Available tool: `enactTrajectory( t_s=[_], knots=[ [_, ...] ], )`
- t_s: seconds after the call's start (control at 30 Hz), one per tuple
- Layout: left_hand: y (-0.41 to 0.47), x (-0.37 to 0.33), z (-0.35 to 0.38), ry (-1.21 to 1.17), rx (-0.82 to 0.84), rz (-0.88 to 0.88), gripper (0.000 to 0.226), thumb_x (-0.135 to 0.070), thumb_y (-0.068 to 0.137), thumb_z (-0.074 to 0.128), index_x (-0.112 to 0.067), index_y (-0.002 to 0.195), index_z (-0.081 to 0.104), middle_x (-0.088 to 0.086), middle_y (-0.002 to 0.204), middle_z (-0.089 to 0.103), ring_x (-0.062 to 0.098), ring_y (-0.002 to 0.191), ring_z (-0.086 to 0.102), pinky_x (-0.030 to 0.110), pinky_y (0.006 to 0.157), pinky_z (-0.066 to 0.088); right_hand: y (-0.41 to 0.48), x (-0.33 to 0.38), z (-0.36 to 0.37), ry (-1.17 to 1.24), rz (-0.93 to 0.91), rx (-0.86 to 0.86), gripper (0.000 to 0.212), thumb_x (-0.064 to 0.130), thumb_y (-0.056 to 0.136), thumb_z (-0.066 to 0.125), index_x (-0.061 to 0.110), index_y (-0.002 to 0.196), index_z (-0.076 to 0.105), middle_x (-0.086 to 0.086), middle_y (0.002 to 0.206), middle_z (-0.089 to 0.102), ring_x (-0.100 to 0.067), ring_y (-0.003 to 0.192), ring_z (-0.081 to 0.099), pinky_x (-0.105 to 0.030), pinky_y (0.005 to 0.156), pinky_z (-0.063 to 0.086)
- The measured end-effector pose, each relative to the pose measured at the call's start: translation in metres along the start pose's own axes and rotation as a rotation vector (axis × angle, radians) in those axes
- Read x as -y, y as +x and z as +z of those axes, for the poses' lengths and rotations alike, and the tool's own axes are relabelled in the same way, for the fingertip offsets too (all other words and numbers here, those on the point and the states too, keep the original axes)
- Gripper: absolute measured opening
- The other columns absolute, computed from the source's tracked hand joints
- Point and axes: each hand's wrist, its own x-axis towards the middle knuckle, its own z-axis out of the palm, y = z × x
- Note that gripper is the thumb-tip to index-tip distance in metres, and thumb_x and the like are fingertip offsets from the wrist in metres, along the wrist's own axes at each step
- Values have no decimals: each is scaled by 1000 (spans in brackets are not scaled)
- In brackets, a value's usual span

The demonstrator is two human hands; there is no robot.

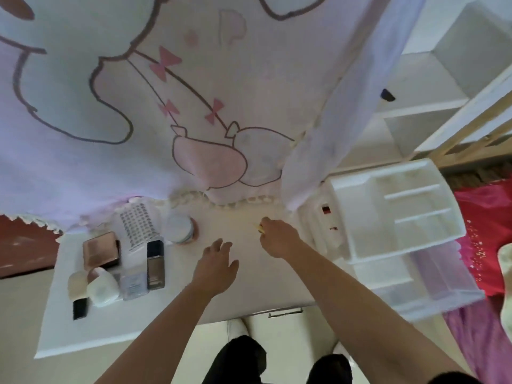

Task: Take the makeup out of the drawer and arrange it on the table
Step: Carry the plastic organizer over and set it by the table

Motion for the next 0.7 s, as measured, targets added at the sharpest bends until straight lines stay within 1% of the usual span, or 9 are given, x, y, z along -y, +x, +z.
enactTrajectory(
  t_s=[0.1, 0.2, 0.27, 0.33, 0.43, 0.5, 0.6, 0.7],
  knots=[
    [25, 7, 5, 179, 57, 115, 62, -44, 100, 42, -26, 155, 21, 3, 166, 2, 27, 151, 7, 46, 117, 26, 24, -16, 18, -31, 105, -64, 23, 17, 101, 43, 8, 122, 47, -12, 111, 61, -31, 97, 65, -33, 69, 43],
    [43, 12, 17, 257, 129, 147, 64, -55, 99, 35, -33, 156, 15, 0, 166, -7, 28, 152, -4, 52, 119, 16, 43, -23, 26, -110, 148, -154, 25, 13, 101, 43, 9, 125, 46, -10, 111, 60, -31, 96, 66, -33, 66, 42],
    [48, 16, 23, 296, 183, 142, 68, -60, 97, 34, -35, 156, 11, -2, 166, -11, 29, 152, -8, 54, 119, 13, 55, -25, 28, -110, 180, -221, 25, 12, 99, 48, 10, 124, 48, -10, 111, 60, -31, 96, 65, -35, 66, 44],
    [49, 21, 26, 351, 182, 168, 73, -63, 94, 37, -36, 156, 7, -1, 165, -13, 30, 151, -8, 55, 118, 15, 62, -27, 30, -89, 201, -256, 28, 19, 97, 53, 10, 123, 50, -10, 111, 61, -33, 99, 64, -38, 71, 48],
    [51, 27, 22, 416, 160, 222, 79, -63, 92, 42, -37, 156, 4, -1, 165, -13, 31, 151, -5, 53, 116, 21, 63, -28, 36, -85, 219, -230, 43, 35, 97, 55, 8, 131, 48, -11, 121, 59, -34, 112, 58, -44, 85, 50],
    [51, 30, 21, 433, 155, 237, 81, -63, 91, 44, -37, 156, 3, -1, 165, -13, 31, 151, -3, 52, 115, 23, 61, -29, 41, -116, 218, -239, 49, 39, 98, 54, 8, 135, 46, -12, 127, 57, -33, 115, 55, -45, 88, 50],
    [52, 29, 21, 437, 148, 235, 81, -64, 91, 45, -39, 156, 3, -3, 165, -12, 31, 151, -3, 52, 114, 23, 58, -30, 45, -159, 216, -257, 53, 42, 98, 53, 8, 138, 44, -12, 129, 55, -32, 116, 54, -42, 89, 49],
    [52, 30, 16, 446, 170, 249, 80, -62, 91, 47, -39, 156, 5, -4, 165, -12, 30, 151, -1, 51, 114, 26, 51, -29, 41, -145, 226, -198, 69, 47, 95, 56, 8, 147, 33, -14, 136, 50, -33, 122, 50, -43, 95, 45]
  ],
)
